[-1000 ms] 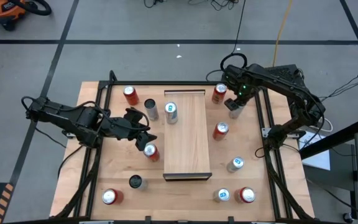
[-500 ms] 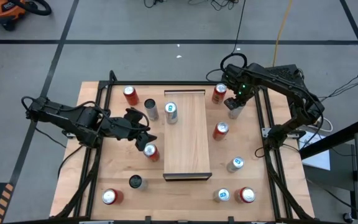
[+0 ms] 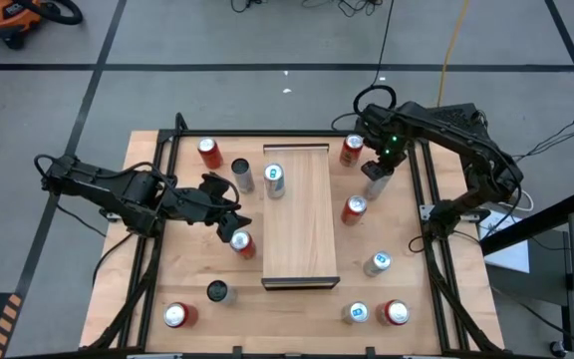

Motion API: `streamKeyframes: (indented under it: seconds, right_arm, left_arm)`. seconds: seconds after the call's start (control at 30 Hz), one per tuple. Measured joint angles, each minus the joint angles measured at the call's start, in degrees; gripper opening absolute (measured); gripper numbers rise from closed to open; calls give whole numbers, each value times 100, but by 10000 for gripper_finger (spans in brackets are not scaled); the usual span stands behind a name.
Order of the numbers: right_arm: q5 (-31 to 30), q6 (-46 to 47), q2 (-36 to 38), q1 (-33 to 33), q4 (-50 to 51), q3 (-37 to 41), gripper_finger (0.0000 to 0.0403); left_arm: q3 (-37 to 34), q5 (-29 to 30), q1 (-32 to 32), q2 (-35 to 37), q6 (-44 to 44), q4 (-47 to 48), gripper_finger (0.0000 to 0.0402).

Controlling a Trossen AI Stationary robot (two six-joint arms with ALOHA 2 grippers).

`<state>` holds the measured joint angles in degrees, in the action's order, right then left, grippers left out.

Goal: Place canned beverage on shelf
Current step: Put the top right white and yellow soda can on the shelf

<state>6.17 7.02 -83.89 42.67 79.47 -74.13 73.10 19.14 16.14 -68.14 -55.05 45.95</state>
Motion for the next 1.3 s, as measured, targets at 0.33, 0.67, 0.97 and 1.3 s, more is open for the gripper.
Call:
streamKeyframes:
  seconds: [0.33,0.67,0.97,1.3]
  right_arm:
    - [-8,-62,603,-4,8,0,235]
    - [-4,64,1291,-10,27,0,235]
    - [26,279,1775,-10,45,-231,235]
    - [467,297,2047,-214,4,-723,235]
  left_arm:
    - [0,50,0,0,0,0,297]
    - [0,79,-15,0,-2,-2,297]
    - [0,79,-152,0,-4,-99,297]
    - [0,81,-232,0,35,-103,297]
